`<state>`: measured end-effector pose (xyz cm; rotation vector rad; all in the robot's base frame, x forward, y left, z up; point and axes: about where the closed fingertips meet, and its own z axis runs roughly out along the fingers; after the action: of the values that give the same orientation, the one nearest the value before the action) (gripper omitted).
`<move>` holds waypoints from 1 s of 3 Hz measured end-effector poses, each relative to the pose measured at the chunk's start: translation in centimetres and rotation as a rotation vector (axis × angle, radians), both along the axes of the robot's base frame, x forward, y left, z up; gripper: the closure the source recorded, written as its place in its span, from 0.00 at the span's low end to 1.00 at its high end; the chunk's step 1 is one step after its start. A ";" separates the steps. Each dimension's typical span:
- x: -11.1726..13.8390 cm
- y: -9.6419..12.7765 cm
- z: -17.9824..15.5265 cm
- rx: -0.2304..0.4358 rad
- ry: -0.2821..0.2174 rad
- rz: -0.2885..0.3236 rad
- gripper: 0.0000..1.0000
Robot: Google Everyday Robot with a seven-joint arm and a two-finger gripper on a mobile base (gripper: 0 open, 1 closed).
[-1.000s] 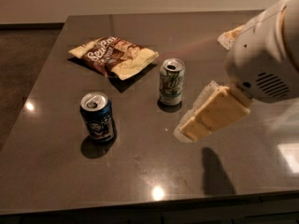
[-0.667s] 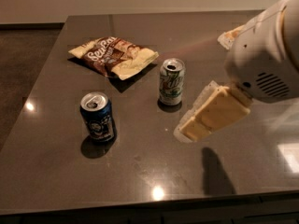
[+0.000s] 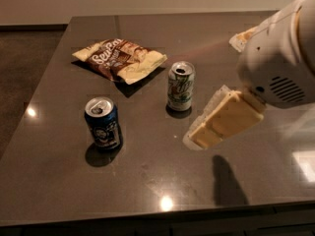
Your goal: Move pepsi can near 7up can
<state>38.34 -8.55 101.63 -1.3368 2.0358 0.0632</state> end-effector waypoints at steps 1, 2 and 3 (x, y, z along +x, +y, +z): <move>0.0 0.0 0.0 0.000 0.000 0.000 0.00; 0.0 0.0 0.0 0.000 0.000 0.000 0.00; 0.0 0.0 0.0 0.000 0.000 0.000 0.00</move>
Offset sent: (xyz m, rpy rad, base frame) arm 0.0704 0.0641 -0.0479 0.0842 0.0494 0.0113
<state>38.34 -8.55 101.63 -1.3368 2.0358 0.0632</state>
